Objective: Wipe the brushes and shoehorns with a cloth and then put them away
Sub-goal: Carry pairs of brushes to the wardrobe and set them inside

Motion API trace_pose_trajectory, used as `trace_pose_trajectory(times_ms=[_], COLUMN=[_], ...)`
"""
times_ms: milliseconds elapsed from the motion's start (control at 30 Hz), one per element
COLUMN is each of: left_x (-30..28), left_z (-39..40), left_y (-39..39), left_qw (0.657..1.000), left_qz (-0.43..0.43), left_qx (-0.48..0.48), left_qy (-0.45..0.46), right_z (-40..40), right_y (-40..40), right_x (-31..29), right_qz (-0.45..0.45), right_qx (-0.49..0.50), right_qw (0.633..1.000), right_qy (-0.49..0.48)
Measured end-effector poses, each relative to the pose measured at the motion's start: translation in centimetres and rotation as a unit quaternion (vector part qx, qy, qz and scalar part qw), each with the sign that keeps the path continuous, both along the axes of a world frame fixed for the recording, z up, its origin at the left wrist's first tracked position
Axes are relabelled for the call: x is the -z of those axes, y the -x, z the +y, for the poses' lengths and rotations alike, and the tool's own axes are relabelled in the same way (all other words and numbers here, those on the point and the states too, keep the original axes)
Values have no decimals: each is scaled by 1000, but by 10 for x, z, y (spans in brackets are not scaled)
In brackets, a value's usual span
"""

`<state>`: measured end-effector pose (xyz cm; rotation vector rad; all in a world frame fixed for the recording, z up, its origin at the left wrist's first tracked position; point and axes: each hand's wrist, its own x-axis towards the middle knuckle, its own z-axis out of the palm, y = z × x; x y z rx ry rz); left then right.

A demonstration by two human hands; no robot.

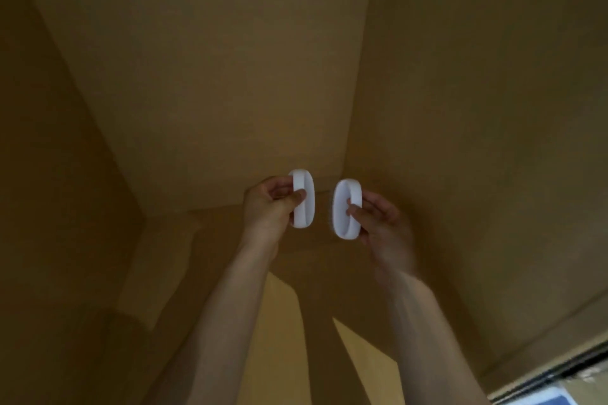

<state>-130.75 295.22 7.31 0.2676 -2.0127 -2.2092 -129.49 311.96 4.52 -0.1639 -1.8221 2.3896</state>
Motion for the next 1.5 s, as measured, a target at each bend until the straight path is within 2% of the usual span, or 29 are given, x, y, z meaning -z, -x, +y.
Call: trace_pose_trajectory(times_ms=[167, 333, 700, 800, 867, 967, 1033, 1133, 1267, 1367, 1500], left_x=[14, 36, 70, 70, 62, 43, 35, 36, 46, 51, 53], left_z=[-13, -13, -18, -18, -18, -12, -6, 4, 17, 22, 25], left_y=[49, 97, 139, 127, 116, 89, 70, 50, 49, 52, 54], left_qw=[997, 984, 955, 962, 949, 922, 884, 834, 802, 796, 807], left_qz=[-69, -172, -242, -159, -66, 66, 130, 163, 166, 176, 226], left_qx=[-32, 16, 32, 1, 2, 107, 175, 191, 179, 160, 139], left_qy=[19, 53, 170, 222, 307, 366, 414, 491, 545, 557, 528], right_z=[4, 4, 11, 12, 14, 13, 12, 11, 8, 7, 8], right_y=[17, 30, 36, 39, 42, 45, 47, 47, 48, 47, 45], right_x=[7, 13, 11, 14, 16, 19, 20, 21, 21, 19, 16], right_qz=[-11, -28, -36, -37, -39, -43, -42, -45, -49, -51, -53], right_qx=[-13, -11, -27, -34, -40, -42, -42, -43, -40, -39, -39], right_qw=[1000, 999, 999, 999, 998, 998, 998, 998, 998, 998, 998], right_qy=[18, 14, -18, -15, -12, -13, -12, 9, 9, 10, 17])
